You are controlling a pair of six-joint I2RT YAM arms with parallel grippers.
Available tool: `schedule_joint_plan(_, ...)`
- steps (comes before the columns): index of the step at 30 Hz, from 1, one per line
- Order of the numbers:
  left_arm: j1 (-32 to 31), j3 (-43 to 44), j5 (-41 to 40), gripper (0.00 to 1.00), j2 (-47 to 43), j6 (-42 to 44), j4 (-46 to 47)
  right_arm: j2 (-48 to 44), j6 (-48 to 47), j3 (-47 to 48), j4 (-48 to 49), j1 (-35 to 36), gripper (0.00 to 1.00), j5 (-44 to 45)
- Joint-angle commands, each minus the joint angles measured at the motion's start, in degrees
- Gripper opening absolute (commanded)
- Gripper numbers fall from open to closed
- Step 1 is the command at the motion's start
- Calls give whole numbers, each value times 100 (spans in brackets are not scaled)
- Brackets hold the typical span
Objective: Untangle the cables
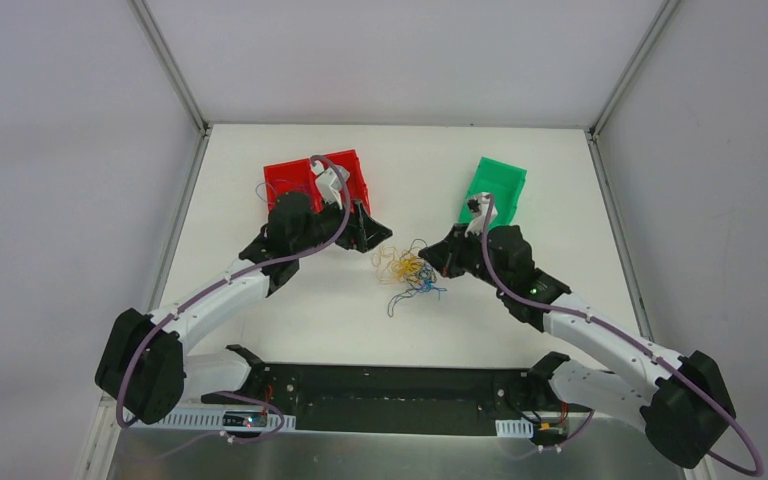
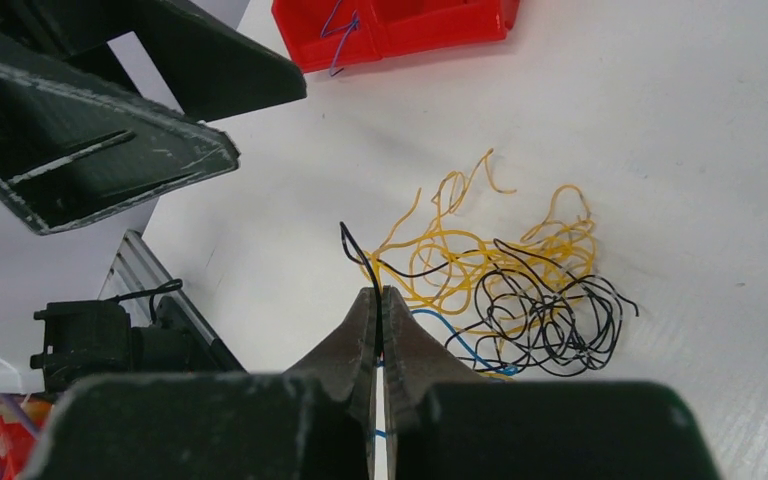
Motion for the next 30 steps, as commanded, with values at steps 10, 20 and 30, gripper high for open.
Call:
schedule_joint_plan(10, -162, 594, 352, 69, 676, 282, -599, -234, 170, -12, -203, 8, 1, 1579)
schedule_joint_plan(20, -259, 1294, 617, 68, 1724, 249, -1223, 42, 318, 96, -376, -17, 0, 1859)
schedule_joint_plan(30, -467, 1582, 631, 62, 2041, 521, -1568, 121, 369, 95, -370, -44, 1, 1890)
